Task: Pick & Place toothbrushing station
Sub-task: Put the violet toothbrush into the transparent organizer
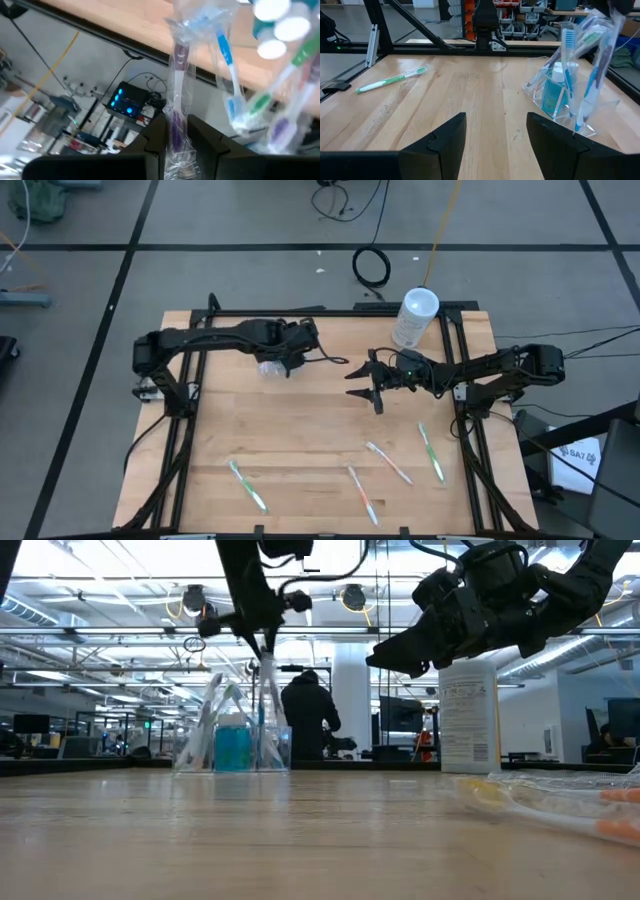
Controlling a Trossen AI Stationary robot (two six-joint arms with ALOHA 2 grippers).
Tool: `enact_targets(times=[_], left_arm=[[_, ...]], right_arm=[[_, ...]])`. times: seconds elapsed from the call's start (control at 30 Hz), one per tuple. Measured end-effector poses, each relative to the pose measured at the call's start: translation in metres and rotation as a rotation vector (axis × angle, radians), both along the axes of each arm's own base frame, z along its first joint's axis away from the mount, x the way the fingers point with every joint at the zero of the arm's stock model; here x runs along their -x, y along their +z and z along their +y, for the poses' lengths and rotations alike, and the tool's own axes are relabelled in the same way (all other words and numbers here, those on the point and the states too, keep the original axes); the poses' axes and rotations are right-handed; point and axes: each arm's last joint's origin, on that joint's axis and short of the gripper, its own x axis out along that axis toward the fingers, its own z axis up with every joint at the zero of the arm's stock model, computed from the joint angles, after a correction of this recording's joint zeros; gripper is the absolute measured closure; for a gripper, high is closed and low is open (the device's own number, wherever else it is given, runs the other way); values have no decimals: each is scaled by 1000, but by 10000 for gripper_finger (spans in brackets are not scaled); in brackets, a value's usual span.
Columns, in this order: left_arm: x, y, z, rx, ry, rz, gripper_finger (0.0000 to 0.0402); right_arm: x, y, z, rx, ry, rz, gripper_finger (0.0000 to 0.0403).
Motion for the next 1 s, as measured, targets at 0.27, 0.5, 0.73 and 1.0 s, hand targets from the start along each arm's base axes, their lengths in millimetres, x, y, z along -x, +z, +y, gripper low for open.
enact_targets(times=[0.27,0.5,0.73,1.0], left_arm=[[-15,-26,5,-19,49,37,338],[-18,-30,4,-20,69,27,296],[-17,-28,4,-20,110,-18,228],[-15,-17,-6,-66,83,-10,210]], right_arm=[[0,0,0,-1,0,3,202],[0,-1,0,-1,0,7,202],[0,-1,0,2,1,6,202],[0,-1,0,1,1,7,202]])
